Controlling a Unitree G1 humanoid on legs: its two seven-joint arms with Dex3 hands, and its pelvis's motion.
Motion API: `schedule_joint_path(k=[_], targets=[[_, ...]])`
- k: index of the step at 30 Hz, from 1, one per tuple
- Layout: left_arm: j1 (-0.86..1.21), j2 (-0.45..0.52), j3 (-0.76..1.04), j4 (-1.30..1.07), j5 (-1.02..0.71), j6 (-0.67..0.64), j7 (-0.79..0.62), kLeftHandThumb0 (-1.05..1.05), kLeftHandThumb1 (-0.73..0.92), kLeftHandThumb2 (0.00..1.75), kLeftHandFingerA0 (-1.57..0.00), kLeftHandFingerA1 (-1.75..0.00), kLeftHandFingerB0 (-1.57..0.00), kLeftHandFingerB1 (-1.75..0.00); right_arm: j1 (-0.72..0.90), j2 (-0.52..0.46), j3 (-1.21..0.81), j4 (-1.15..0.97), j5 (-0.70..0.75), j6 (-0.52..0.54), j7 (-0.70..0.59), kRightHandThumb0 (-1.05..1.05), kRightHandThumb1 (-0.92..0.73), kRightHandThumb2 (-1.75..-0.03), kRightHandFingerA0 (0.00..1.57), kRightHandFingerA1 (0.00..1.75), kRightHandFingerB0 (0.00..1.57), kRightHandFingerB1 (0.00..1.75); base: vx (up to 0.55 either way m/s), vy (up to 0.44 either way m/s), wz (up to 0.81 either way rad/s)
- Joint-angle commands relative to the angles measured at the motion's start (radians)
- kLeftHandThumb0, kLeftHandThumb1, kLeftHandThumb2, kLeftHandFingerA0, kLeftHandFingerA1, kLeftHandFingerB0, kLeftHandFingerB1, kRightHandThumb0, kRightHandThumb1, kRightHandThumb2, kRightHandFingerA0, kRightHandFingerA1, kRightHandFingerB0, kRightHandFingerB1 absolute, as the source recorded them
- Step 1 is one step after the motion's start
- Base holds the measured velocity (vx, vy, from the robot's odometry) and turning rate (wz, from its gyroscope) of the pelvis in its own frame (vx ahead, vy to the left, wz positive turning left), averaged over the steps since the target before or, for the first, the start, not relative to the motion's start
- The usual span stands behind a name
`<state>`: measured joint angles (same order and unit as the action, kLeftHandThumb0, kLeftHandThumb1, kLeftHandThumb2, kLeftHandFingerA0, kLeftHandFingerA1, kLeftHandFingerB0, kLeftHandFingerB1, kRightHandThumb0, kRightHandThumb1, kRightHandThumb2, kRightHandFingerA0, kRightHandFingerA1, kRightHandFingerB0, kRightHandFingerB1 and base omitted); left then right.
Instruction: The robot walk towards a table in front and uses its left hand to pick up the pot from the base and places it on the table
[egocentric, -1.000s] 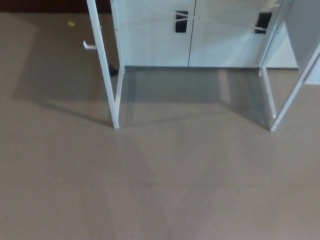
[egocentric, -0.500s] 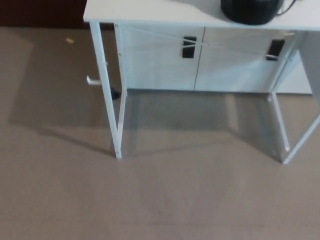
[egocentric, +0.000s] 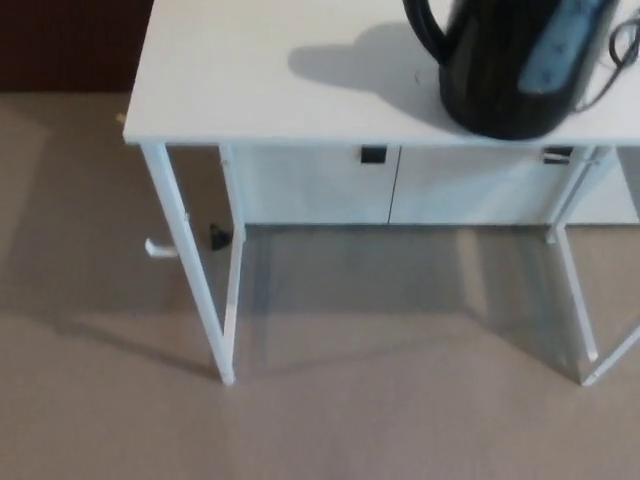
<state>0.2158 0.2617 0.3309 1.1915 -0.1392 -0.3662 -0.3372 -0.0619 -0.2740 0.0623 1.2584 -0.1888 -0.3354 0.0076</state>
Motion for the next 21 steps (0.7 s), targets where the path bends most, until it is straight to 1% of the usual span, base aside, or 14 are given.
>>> schedule_joint_path(k=[1,4,5,6,9,14,16,19,21], targets=[[0.001,0.015,0.013,0.009,-0.017,-0.017,0.001,-0.12,0.48,0.54,-0.66,-0.48,-0.52,-0.42,-0.008,-0.003,-0.006,-0.002,0.002,0.009,0.004,-0.31,-0.57,-0.56,0.70,0.47,0.57,0.43,0.29,0.192,-0.57],[0.010,0.014,0.015,0.009,-0.014,-0.020,0.001,-0.09,0.48,0.54,-0.67,-0.47,-0.52,-0.41,-0.002,0.000,-0.009,-0.003,0.005,0.015,0.005,-0.31,-0.58,-0.56,0.69,0.47,0.56,0.43,0.28,0.196,0.00],[0.012,0.014,0.015,0.009,-0.014,-0.019,0.002,-0.13,0.46,0.54,-0.66,-0.48,-0.53,-0.42,0.001,0.000,-0.010,-0.003,0.005,0.013,0.006,-0.31,-0.58,-0.56,0.69,0.47,0.56,0.43,0.24,0.158,-0.01],[0.011,0.013,0.018,0.007,-0.018,-0.013,-0.001,-0.12,0.48,0.55,-0.65,-0.48,-0.52,-0.42,0.002,-0.001,-0.008,-0.003,0.003,0.009,0.008,-0.33,-0.58,-0.57,0.74,0.50,0.58,0.44,0.19,0.144,0.08],[0.013,0.012,0.022,0.005,-0.022,-0.007,-0.007,-0.11,0.49,0.54,-0.66,-0.48,-0.52,-0.42,0.002,-0.004,0.003,0.000,-0.010,0.002,0.000,-0.35,-0.58,-0.56,0.75,0.51,0.58,0.44,0.20,0.089,0.07],[0.022,0.013,0.028,0.013,-0.021,-0.013,-0.010,-0.11,0.49,0.55,-0.66,-0.48,-0.53,-0.42,0.005,-0.002,0.010,0.007,-0.013,0.000,0.003,-0.35,-0.58,-0.57,0.75,0.51,0.58,0.44,0.20,-0.044,0.08],[0.018,0.014,0.028,0.010,-0.019,-0.011,-0.003,-0.11,0.47,0.54,-0.66,-0.48,-0.53,-0.42,-0.005,-0.001,0.016,0.006,-0.018,0.002,-0.003,-0.36,-0.58,-0.57,0.75,0.52,0.61,0.46,0.21,-0.118,0.11],[0.031,0.012,0.037,0.017,-0.024,-0.012,-0.005,-0.08,0.48,0.53,-0.68,-0.48,-0.54,-0.42,0.011,0.000,0.018,0.008,-0.017,-0.007,-0.001,-0.35,-0.59,-0.56,0.73,0.51,0.59,0.44,0.24,-0.041,0.19],[0.036,0.014,0.036,0.009,-0.022,-0.016,-0.012,-0.13,0.46,0.54,-0.66,-0.48,-0.53,-0.42,0.012,-0.001,0.023,0.008,-0.022,-0.012,-0.005,-0.35,-0.59,-0.56,0.76,0.51,0.61,0.45,0.22,-0.027,-0.08]])
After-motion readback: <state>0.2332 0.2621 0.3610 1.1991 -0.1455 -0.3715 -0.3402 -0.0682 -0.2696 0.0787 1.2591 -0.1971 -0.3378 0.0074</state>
